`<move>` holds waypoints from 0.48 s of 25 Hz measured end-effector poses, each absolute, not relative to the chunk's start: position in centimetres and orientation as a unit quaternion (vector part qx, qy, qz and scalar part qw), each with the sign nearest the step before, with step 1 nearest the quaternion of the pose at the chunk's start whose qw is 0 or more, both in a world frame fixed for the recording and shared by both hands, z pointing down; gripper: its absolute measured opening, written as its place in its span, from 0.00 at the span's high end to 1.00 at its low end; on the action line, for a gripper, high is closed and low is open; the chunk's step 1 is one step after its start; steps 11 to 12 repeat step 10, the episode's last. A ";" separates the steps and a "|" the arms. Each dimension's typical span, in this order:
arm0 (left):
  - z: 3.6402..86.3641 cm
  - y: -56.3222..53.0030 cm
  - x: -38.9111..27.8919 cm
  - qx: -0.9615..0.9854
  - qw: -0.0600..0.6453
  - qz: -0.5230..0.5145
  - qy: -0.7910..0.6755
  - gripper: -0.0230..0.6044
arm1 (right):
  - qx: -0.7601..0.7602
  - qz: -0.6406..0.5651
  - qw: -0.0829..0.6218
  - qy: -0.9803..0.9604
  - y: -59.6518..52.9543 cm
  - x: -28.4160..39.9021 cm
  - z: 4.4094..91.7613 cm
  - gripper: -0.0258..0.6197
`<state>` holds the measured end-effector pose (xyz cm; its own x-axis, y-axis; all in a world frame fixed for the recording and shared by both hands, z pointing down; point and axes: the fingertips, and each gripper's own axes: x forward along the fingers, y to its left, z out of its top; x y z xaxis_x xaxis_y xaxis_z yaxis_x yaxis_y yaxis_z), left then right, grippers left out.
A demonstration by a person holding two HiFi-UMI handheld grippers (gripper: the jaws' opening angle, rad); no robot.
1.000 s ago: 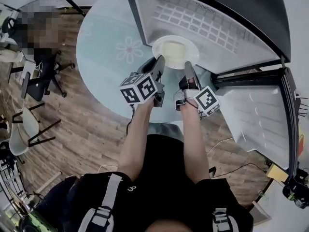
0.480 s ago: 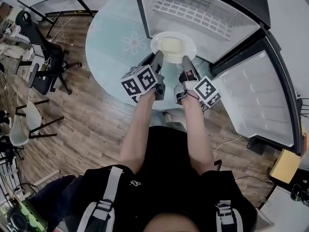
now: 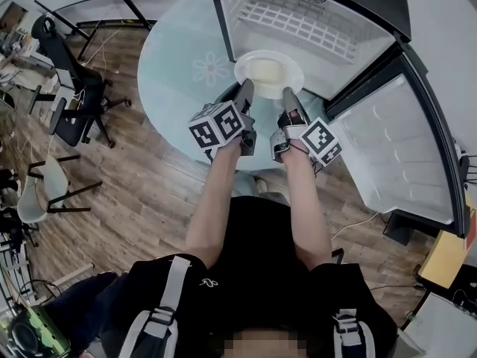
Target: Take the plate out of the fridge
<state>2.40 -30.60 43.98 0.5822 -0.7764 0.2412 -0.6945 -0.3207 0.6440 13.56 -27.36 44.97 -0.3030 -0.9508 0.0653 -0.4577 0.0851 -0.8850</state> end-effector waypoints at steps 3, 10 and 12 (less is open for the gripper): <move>44.0 -30.1 2.8 0.811 0.366 -0.051 -0.454 0.82 | -0.519 -0.434 0.287 0.678 -26.9 14.1 44.9 0.87; 42.9 -29.3 4.3 0.815 0.359 -0.055 -0.452 0.82 | -0.519 -0.429 0.295 0.678 -26.1 15.6 43.9 0.87; 42.9 -29.3 4.3 0.815 0.359 -0.055 -0.452 0.82 | -0.519 -0.429 0.295 0.678 -26.1 15.6 43.9 0.87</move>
